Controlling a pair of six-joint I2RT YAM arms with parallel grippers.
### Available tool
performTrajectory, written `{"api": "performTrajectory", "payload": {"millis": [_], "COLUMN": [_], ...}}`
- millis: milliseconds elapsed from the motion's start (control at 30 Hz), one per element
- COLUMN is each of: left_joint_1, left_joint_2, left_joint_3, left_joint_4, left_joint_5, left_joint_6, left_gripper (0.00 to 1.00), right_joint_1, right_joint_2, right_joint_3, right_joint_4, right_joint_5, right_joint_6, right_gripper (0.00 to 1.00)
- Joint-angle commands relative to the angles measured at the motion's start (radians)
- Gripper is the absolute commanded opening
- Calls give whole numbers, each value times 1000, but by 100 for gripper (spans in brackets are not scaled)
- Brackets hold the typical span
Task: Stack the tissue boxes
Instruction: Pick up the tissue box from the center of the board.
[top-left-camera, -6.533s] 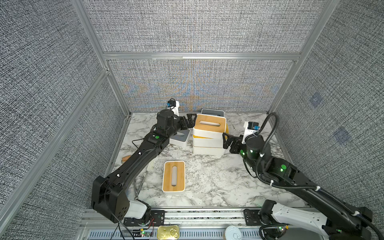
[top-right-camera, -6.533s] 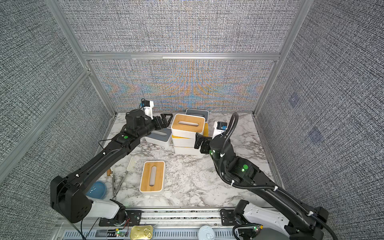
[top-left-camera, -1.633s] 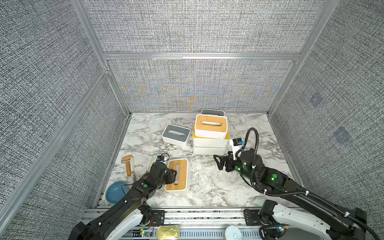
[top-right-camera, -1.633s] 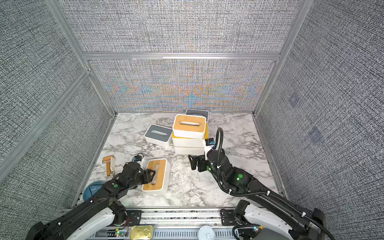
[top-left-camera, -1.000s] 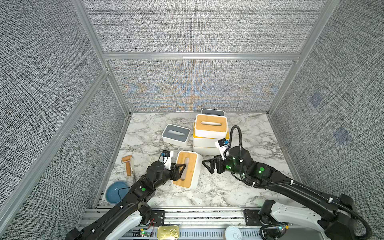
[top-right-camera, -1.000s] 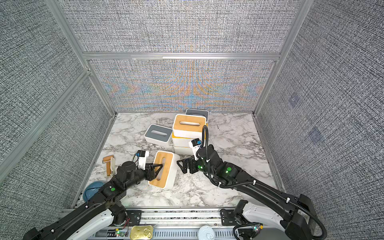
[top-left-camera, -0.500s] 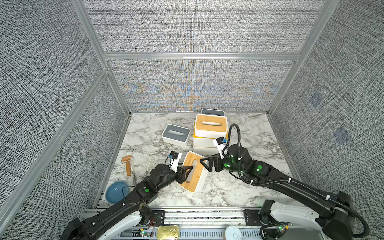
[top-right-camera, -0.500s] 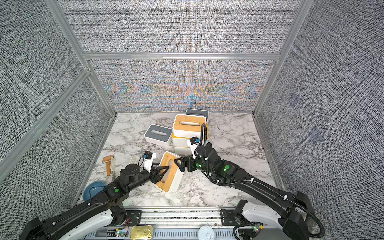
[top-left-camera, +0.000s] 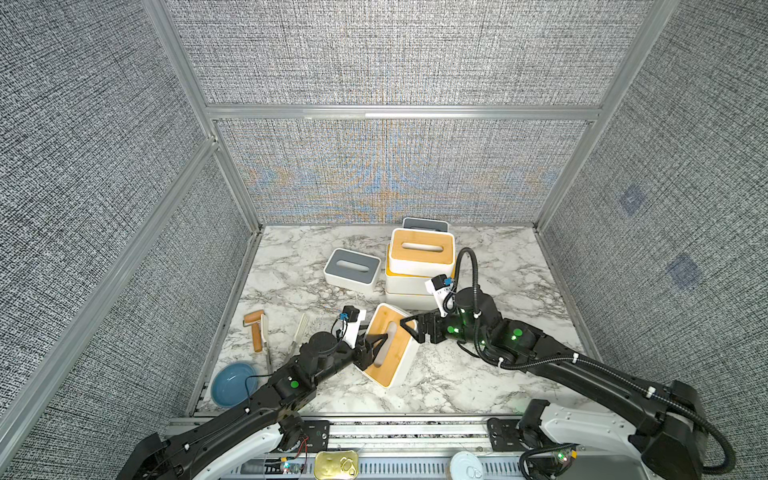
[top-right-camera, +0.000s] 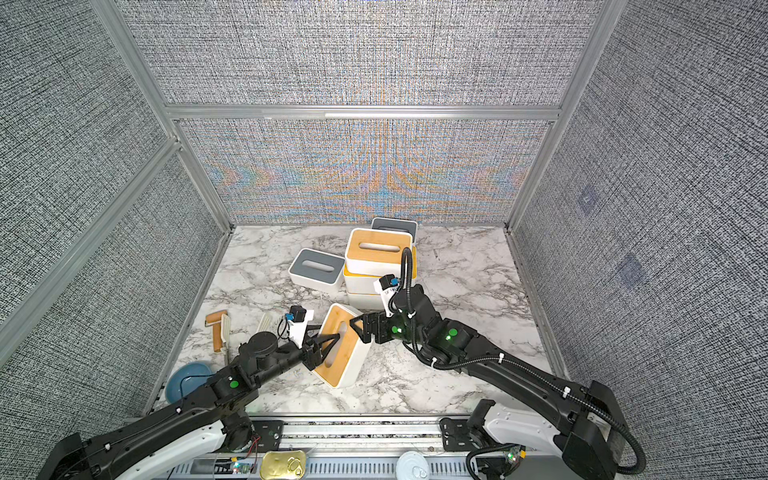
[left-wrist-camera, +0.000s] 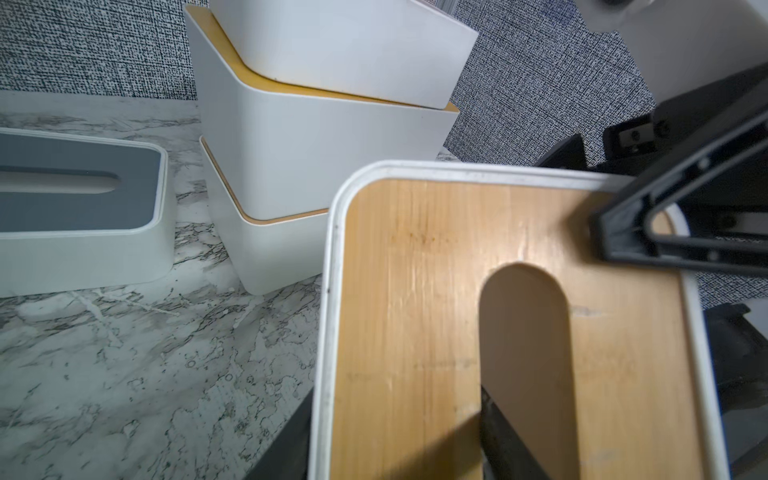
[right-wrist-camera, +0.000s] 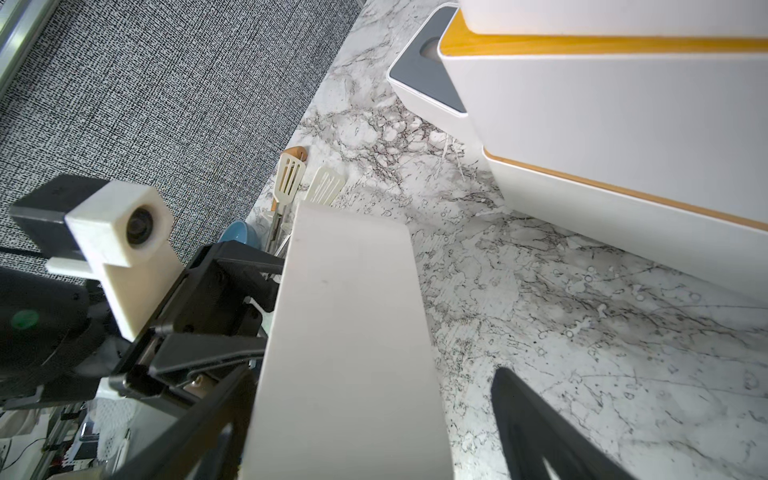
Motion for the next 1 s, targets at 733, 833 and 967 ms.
{"api": "performTrajectory", "payload": {"millis": [733, 833, 967], "left_joint_1": [-2, -3, -3], "left_joint_2": [-32, -27, -17], "left_joint_3": [-56, -57, -61], "left_joint_4": [181, 182, 193], "left_joint_5": [-17, -28, -29], "left_joint_6": [16, 18, 13], "left_gripper": [31, 31, 31], "right_joint_1": [-3, -3, -4], "right_joint_2": [0, 0, 1], "right_joint_3": [-13, -14, -13], "right_joint_4": [46, 55, 50], "right_joint_5": [-104, -118, -131], "right_joint_6": [63, 74, 87], "right_gripper": [74, 74, 74]}}
